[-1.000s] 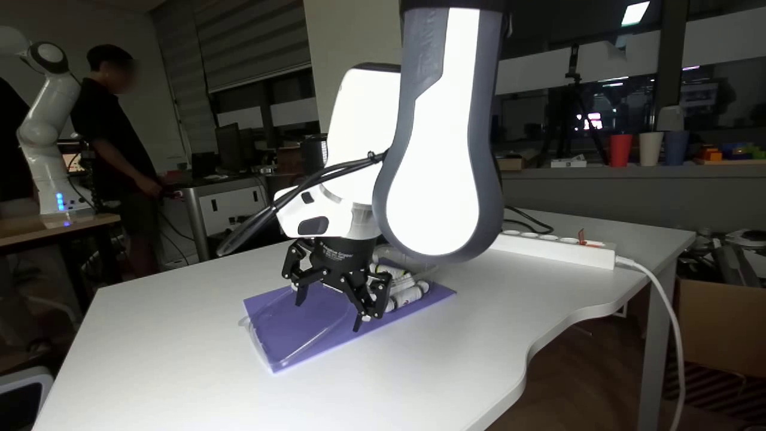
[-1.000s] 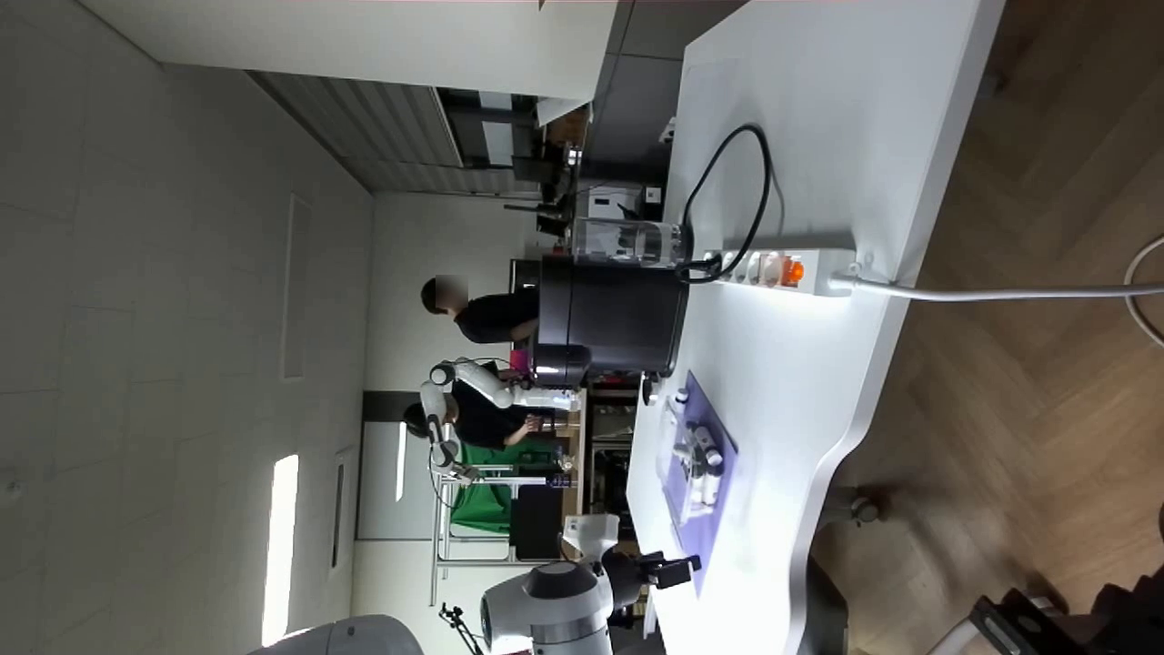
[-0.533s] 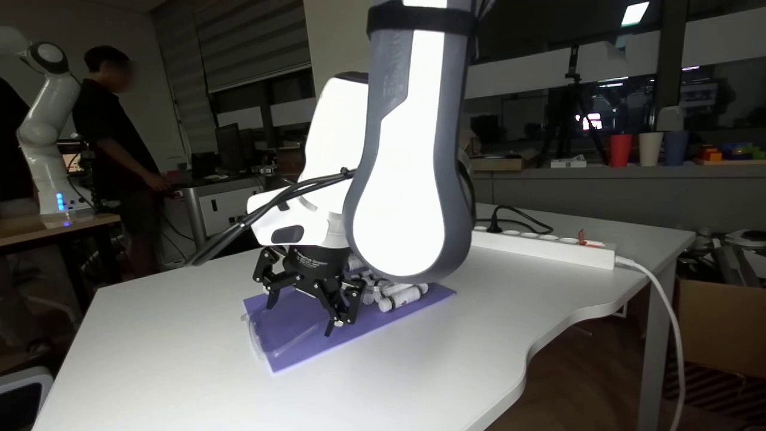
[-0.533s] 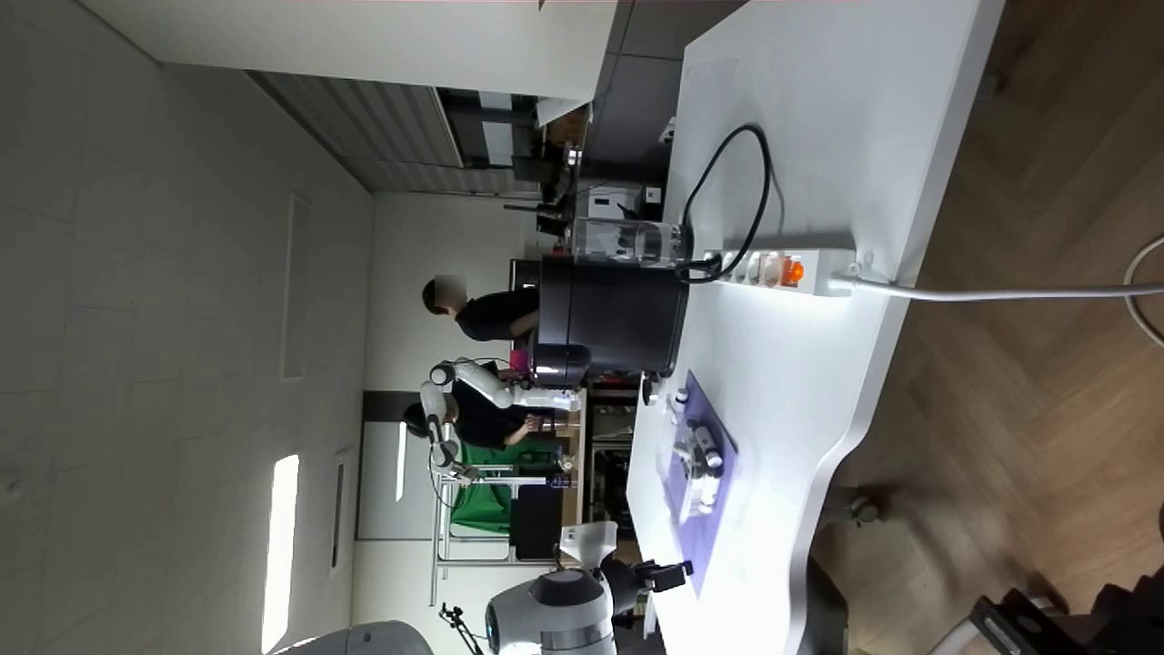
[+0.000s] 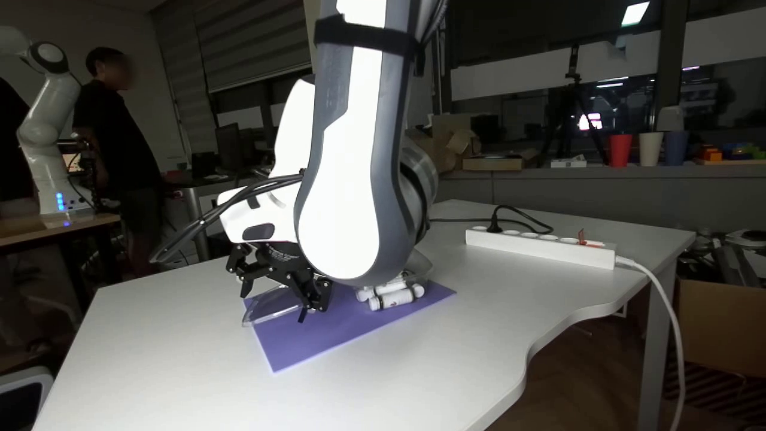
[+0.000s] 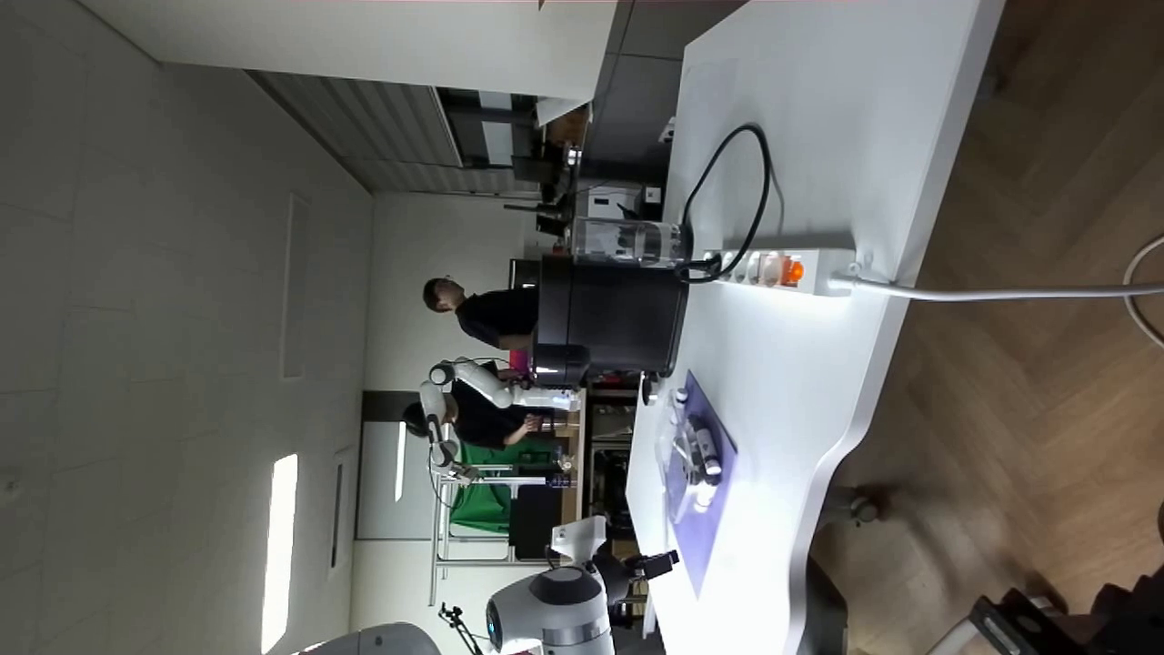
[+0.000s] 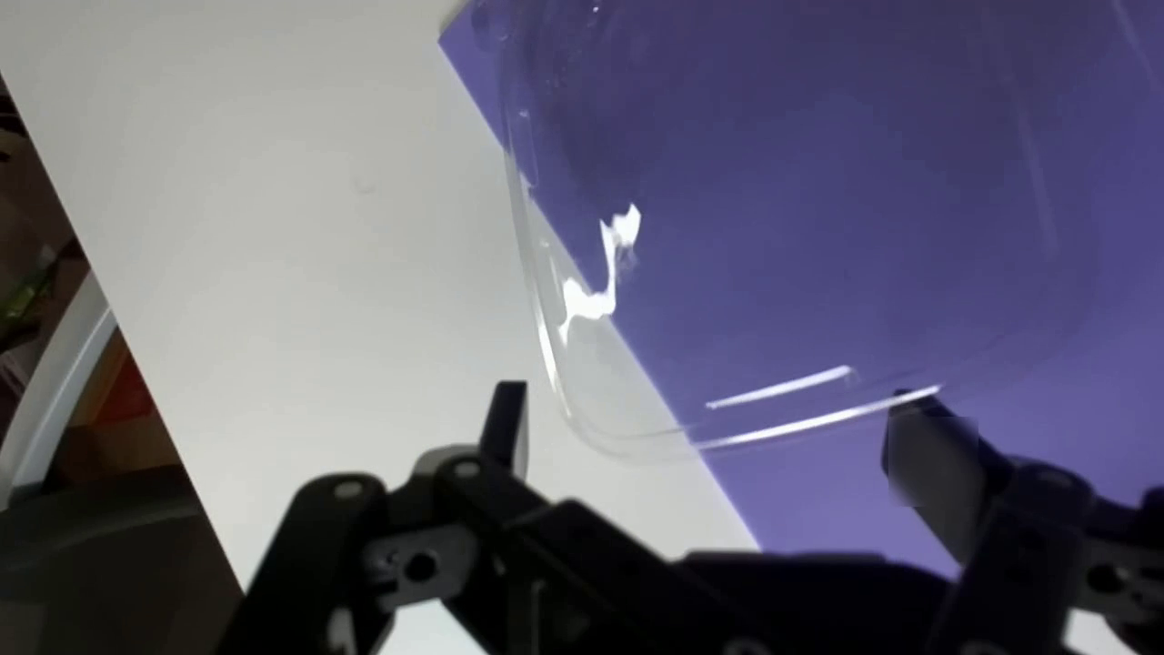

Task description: Remove one item from the transparent bowl and close its lid

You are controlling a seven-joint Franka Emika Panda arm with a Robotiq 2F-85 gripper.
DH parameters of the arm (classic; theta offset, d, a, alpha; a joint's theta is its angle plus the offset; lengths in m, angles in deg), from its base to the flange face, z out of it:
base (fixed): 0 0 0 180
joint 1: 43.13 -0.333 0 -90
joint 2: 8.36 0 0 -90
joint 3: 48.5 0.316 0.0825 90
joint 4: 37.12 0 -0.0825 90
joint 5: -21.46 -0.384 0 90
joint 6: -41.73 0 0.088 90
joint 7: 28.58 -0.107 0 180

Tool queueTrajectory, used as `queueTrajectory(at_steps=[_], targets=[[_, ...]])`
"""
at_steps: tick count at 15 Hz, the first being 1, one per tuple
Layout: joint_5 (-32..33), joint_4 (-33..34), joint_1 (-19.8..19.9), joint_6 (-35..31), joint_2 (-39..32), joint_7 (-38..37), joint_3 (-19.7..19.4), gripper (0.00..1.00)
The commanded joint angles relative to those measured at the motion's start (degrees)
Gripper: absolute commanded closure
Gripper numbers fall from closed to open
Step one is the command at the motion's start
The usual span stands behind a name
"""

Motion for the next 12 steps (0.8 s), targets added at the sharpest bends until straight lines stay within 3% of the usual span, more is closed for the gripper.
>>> queueTrajectory(at_steps=[1,5,9,12], targets=[[-0.57,4.14,-0.89,-0.07,-2.50,0.26,-0.86,0.00],[-3.59,5.93,-1.92,-0.11,-4.98,-2.34,-0.85,0.00],[-9.42,7.75,-4.93,-0.10,-7.73,-6.25,-1.36,0.00],[-15.50,12.70,-8.64,-0.05,-10.02,-10.75,-3.29,0.00]])
